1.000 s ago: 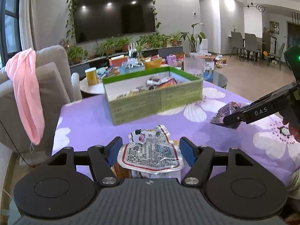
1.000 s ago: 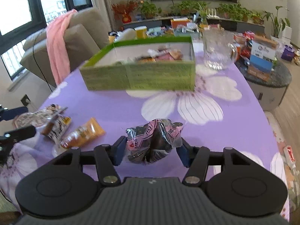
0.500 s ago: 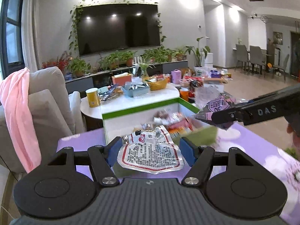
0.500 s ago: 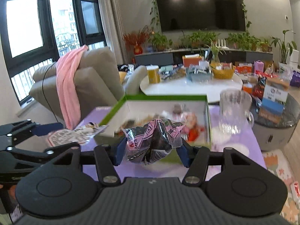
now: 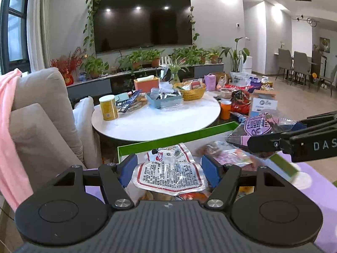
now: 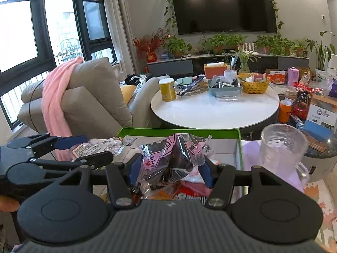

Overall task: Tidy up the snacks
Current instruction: 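Carry both packets over the box and release them from both tools, then grasp the brown striped packet with the left tool while the right tool approaches the yellow packet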

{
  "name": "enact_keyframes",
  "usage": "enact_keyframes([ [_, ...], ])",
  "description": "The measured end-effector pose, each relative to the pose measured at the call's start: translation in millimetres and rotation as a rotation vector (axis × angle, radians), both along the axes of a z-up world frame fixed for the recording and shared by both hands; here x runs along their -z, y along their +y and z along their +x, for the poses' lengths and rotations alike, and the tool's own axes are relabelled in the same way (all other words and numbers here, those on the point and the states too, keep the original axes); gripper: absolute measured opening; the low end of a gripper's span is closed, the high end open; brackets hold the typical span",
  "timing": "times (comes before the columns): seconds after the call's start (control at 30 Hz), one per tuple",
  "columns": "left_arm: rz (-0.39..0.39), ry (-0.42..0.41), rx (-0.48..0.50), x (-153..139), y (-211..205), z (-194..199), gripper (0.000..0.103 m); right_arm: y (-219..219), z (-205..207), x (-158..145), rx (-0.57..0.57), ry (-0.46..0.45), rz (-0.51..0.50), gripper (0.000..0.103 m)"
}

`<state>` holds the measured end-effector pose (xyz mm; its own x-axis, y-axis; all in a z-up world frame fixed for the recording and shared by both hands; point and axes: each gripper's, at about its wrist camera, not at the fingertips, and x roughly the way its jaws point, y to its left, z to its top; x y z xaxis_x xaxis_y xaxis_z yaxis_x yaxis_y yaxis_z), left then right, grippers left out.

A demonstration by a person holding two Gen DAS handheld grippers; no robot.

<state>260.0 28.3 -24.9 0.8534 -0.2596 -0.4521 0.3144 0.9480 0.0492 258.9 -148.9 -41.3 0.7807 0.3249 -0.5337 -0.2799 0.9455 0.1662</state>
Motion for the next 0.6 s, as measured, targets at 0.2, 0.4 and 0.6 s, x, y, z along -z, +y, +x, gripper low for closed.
enact_keyframes([
  [0.2,-0.006,0.042,-0.017,23.3,2.7,34.6,0.064,12.3,27.9,23.6,-0.021,0.025,-0.013,0.058],
  [0.4,0.029,0.051,-0.008,40.4,2.8,38.4,0.065,9.6,29.1,41.5,0.038,0.050,-0.013,0.059],
  [0.6,0.026,0.031,-0.025,29.2,13.5,19.0,0.065,-0.8,5.1,21.9,0.078,0.034,0.016,0.059],
])
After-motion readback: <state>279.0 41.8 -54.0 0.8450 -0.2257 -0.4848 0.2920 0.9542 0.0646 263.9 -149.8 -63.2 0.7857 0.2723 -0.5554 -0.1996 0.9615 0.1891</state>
